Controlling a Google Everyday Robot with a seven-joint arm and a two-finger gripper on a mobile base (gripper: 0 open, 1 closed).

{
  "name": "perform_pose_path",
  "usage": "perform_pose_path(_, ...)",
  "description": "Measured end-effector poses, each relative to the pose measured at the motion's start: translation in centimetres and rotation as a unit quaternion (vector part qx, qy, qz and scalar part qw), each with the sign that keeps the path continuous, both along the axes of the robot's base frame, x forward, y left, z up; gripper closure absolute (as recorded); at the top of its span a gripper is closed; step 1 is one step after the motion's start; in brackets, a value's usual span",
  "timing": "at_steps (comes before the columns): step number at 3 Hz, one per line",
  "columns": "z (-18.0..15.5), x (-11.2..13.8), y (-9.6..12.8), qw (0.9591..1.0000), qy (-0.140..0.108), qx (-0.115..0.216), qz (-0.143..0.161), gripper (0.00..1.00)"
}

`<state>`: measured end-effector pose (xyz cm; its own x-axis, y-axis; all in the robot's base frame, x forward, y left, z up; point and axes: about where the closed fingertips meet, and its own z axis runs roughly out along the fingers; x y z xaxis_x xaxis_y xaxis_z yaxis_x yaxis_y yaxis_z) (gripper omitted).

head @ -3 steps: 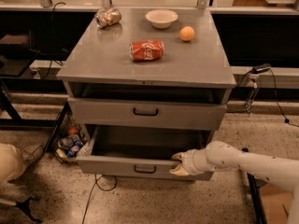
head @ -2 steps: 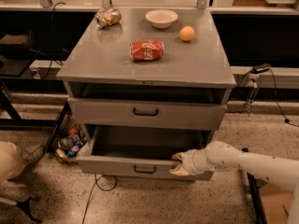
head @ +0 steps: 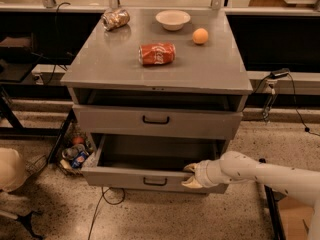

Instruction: Open middle drawer

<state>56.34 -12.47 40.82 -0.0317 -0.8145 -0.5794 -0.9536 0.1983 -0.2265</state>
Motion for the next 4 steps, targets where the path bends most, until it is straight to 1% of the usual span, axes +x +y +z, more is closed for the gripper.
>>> perform_pose_path(2,-0.01,-0.01,0.02,1.0000,0.000,0.000,0.000,0.11)
perform_pose_path(3,-0.10,-0.06,0.16,1.0000,0.001,0.001,0.001,0.00)
perform_pose_path(4,0.89,-0.28,-0.15,0.9997,-0.013,-0.018,0.012,0.00)
